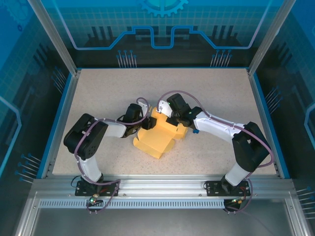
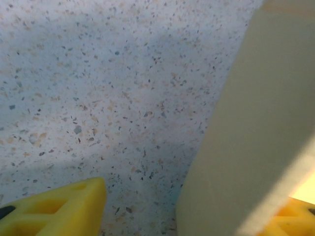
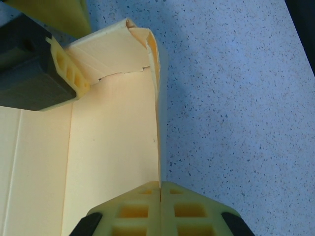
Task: Fold the paper box
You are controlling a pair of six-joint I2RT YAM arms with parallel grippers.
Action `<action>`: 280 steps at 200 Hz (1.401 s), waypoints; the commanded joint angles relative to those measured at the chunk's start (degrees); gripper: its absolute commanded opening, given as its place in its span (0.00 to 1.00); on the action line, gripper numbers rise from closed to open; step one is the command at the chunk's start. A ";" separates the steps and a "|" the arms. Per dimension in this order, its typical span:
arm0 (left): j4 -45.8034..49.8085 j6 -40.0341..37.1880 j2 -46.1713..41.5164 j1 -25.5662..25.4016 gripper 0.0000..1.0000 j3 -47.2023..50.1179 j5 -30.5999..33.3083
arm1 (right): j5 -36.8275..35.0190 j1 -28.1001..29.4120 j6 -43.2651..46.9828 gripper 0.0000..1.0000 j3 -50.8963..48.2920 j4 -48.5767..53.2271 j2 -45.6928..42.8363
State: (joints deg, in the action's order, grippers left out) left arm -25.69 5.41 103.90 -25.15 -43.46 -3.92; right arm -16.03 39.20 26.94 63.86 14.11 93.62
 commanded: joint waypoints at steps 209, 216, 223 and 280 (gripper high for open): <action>-9.22 -0.38 -5.53 -2.45 0.58 3.47 3.25 | -0.54 -0.44 -2.35 0.00 -0.41 0.39 -1.25; -9.23 -0.87 -5.72 -2.30 0.58 3.48 2.85 | -0.34 -0.44 -2.36 0.00 -0.32 0.45 -1.17; -9.29 -1.37 -5.72 -2.30 0.58 3.32 2.30 | -0.15 -0.40 -2.33 0.00 -0.23 0.48 -1.22; -8.48 -3.47 -2.87 -2.35 0.46 1.24 0.78 | 0.30 -0.34 -1.68 0.00 -0.66 0.32 -1.95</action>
State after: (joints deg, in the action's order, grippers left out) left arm -32.93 4.19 99.79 -27.86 -40.73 -1.13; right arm -16.14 39.31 25.28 63.72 13.61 93.54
